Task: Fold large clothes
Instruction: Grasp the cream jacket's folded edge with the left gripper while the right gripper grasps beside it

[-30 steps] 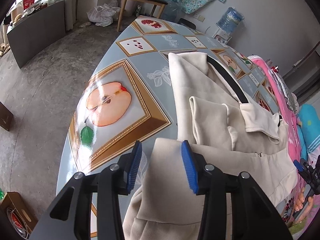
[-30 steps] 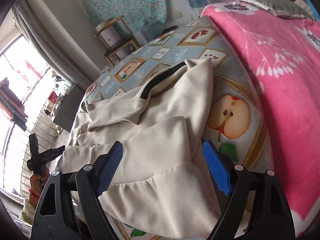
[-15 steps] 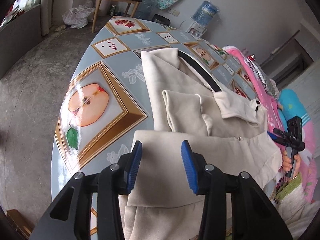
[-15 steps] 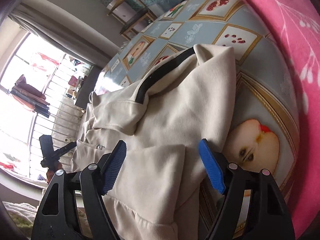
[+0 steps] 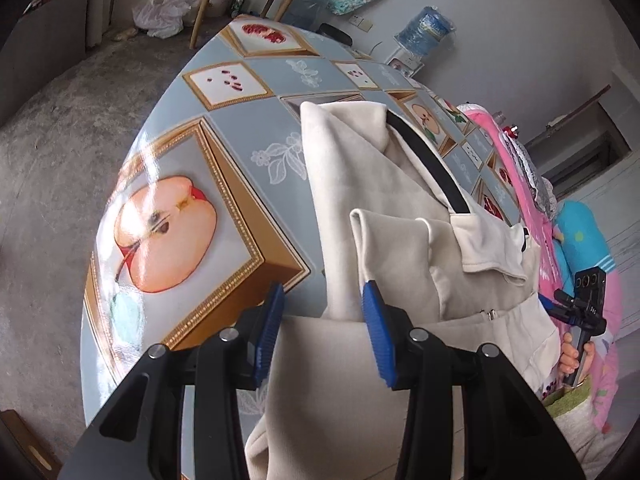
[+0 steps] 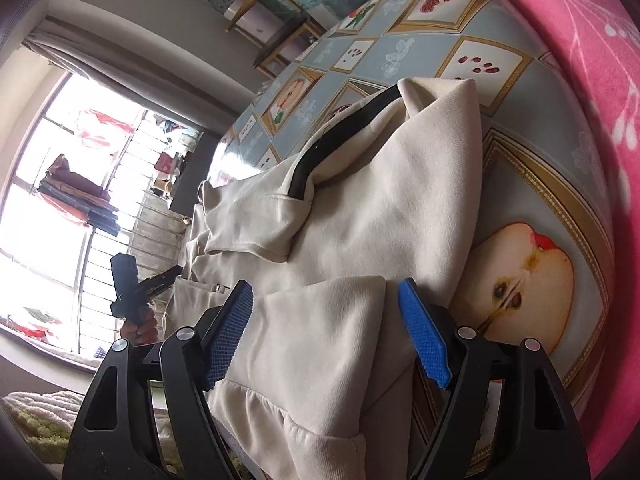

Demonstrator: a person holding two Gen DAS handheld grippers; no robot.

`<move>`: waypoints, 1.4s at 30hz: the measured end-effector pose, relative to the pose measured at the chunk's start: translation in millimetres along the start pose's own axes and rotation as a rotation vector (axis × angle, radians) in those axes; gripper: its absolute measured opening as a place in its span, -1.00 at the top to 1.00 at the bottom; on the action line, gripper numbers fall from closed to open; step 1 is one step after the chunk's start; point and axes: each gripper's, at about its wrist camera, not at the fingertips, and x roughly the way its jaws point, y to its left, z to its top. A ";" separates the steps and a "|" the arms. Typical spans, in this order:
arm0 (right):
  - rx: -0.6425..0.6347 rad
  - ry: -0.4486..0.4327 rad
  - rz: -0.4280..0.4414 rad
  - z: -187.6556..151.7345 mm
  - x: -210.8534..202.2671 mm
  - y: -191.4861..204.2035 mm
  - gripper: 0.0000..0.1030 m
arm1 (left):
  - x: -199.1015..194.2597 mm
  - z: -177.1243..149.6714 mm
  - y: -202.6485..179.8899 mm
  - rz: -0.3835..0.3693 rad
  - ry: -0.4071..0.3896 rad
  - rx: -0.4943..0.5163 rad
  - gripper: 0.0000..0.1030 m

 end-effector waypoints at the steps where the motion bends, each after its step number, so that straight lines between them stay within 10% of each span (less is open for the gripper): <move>1: 0.004 0.002 0.003 0.2 0.3 -0.8 -0.41 | -0.7 1.7 2.4 -0.009 0.001 -0.016 0.22; 12: -0.041 0.027 -0.014 -24.6 -9.9 11.1 -0.41 | -25.4 -26.8 8.0 -0.143 0.064 -0.032 0.25; 27: -0.018 0.040 -0.034 -17.2 4.6 10.5 -0.28 | -49.1 -41.1 5.3 -0.122 0.033 0.027 0.25; 37: -0.114 0.018 -0.187 -27.9 11.8 34.7 0.04 | -39.1 -50.0 -22.1 0.148 0.009 0.206 0.21; 42: -0.130 0.020 -0.204 -29.4 16.3 39.0 0.04 | -54.4 -42.6 -13.8 0.074 -0.024 0.166 0.21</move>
